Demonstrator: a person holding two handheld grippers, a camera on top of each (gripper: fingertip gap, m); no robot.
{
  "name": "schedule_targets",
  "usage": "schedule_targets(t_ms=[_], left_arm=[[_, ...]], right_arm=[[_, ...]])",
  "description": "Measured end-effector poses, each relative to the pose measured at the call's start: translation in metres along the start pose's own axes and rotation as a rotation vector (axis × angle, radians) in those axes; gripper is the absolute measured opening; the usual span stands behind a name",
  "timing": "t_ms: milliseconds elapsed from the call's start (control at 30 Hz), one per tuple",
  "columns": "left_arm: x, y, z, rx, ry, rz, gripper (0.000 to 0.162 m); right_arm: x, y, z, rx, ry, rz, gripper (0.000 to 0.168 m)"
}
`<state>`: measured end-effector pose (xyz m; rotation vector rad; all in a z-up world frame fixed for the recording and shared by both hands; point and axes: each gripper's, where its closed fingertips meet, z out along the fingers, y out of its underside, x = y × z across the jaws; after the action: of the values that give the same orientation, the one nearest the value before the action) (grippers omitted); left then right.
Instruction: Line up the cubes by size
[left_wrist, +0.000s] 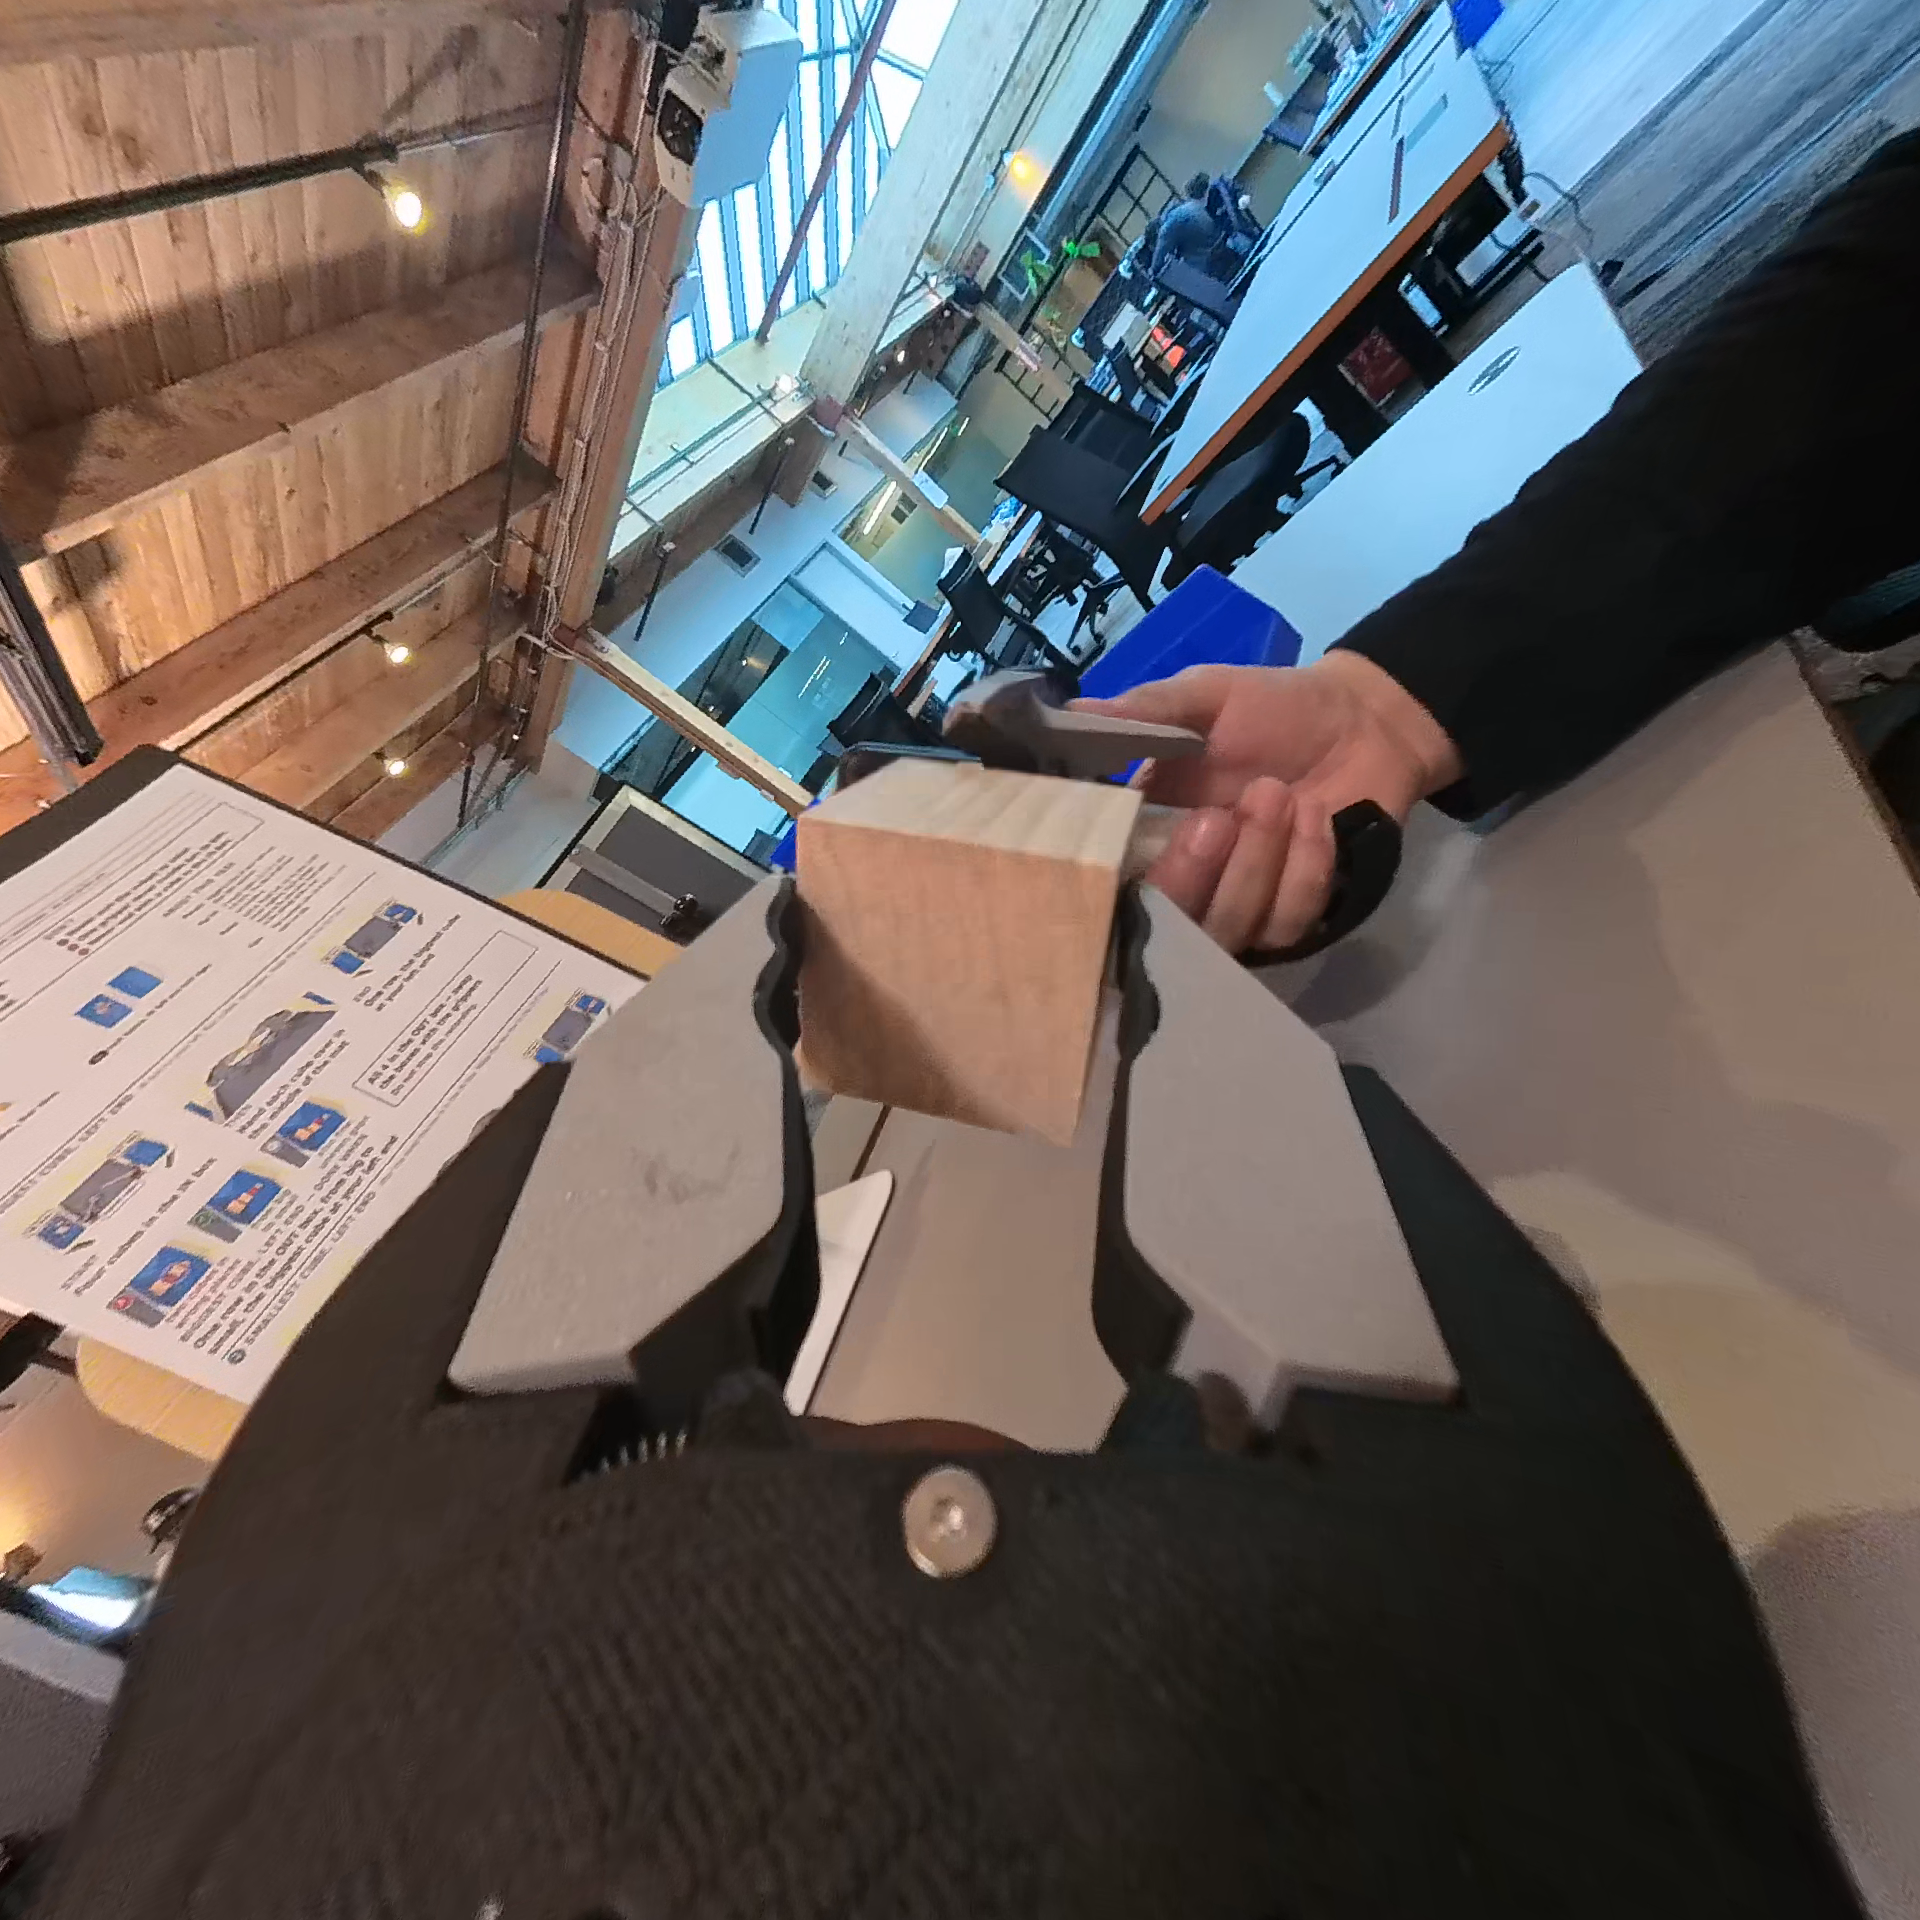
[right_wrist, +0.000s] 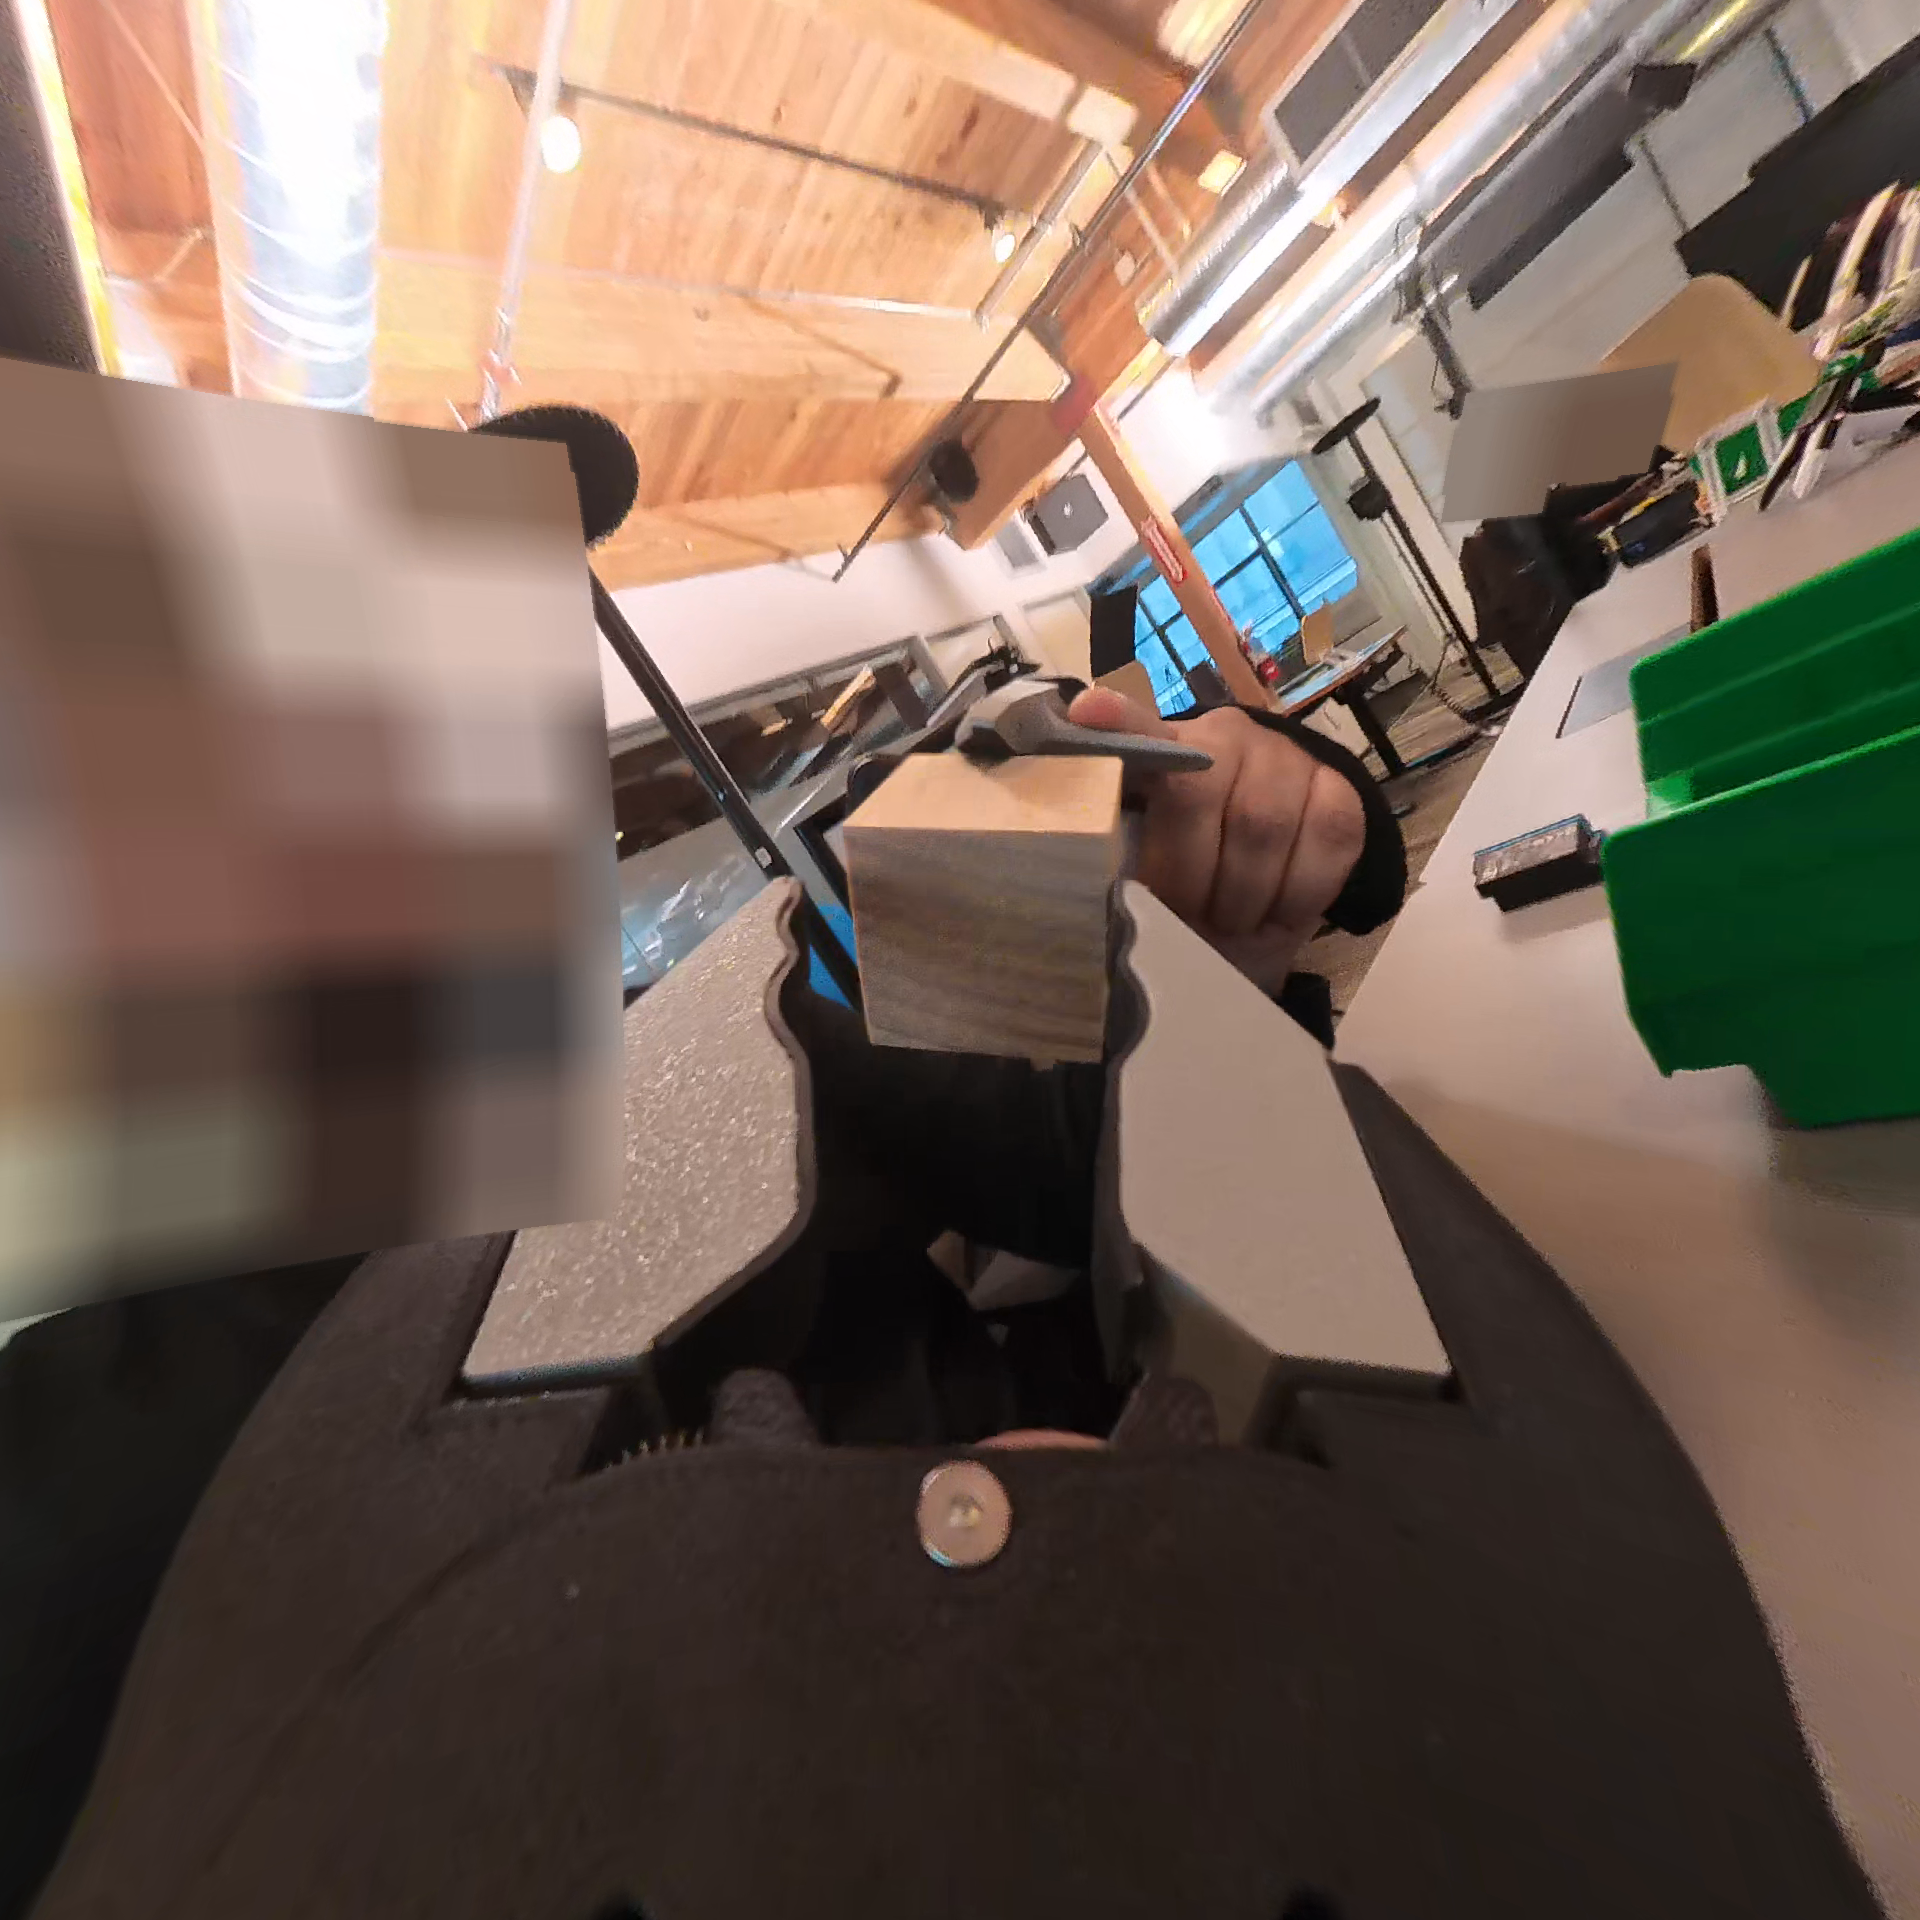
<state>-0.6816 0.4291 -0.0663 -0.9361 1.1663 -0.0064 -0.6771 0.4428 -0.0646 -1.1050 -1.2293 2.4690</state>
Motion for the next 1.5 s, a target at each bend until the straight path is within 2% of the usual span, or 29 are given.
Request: schedule_targets(t_ms=[33,333,1133,1500], left_arm=[[0.000,0.002,0.000,-0.008,-0.002,0.004,0.059],[0.011,0.007,0.007,-0.045,0.026,0.059,0.059],[0.011,0.025,0.008,-0.133,0.025,0.096,0.059],[0.007,0.034,0.012,-0.161,-0.003,0.051,0.059]], right_arm=[[0.002,-0.001,-0.002,0.004,0.013,0.003,0.051],[0.013,0.016,0.006,-0.083,0.063,0.000,0.057],[0.034,0.019,0.000,-0.111,0.204,-0.019,0.055],[0.041,0.014,-0.005,-0.104,0.266,-0.044,0.054]])
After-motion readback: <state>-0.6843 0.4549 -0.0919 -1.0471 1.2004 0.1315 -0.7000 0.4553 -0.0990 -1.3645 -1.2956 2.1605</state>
